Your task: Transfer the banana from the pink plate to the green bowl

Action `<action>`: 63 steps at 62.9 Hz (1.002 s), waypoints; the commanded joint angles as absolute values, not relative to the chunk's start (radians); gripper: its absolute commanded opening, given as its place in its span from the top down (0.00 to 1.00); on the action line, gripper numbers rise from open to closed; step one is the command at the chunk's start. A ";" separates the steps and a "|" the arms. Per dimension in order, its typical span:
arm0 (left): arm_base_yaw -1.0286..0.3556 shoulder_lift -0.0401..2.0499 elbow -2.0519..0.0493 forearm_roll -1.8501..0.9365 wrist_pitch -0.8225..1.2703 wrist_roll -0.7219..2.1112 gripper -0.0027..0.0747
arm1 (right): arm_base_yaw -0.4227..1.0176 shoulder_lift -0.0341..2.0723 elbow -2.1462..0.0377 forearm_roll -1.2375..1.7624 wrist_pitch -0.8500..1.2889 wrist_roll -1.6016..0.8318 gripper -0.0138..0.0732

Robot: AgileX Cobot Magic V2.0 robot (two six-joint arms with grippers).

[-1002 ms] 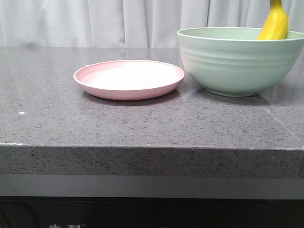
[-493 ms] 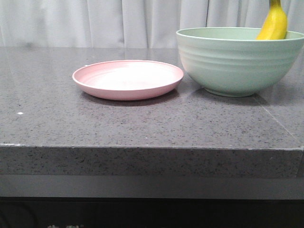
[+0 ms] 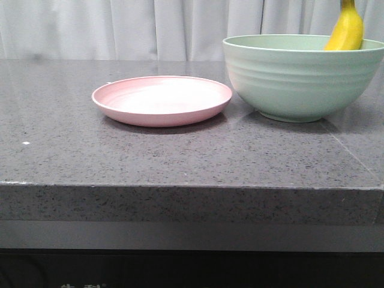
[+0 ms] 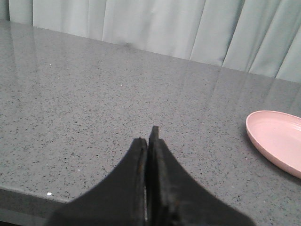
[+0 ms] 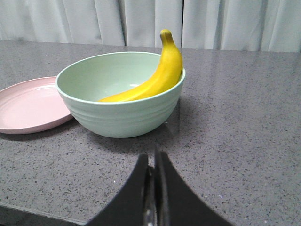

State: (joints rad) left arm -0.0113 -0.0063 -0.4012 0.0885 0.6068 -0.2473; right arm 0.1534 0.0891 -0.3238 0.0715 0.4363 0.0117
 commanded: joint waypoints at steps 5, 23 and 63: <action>-0.010 0.010 -0.426 0.083 0.525 -0.246 0.99 | 0.152 0.100 -0.350 0.063 0.350 0.010 0.90; -0.010 -0.007 -0.326 0.000 0.385 -0.142 0.99 | 0.152 0.100 -0.350 0.063 0.350 0.010 0.90; -0.028 -0.030 0.009 -0.076 0.137 0.019 0.99 | 0.152 0.101 -0.350 0.063 0.351 0.010 0.90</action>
State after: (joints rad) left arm -0.0135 -0.0063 0.0039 -0.0776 0.2288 0.0161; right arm 0.1534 0.0891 -0.3238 0.0715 0.4363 0.0117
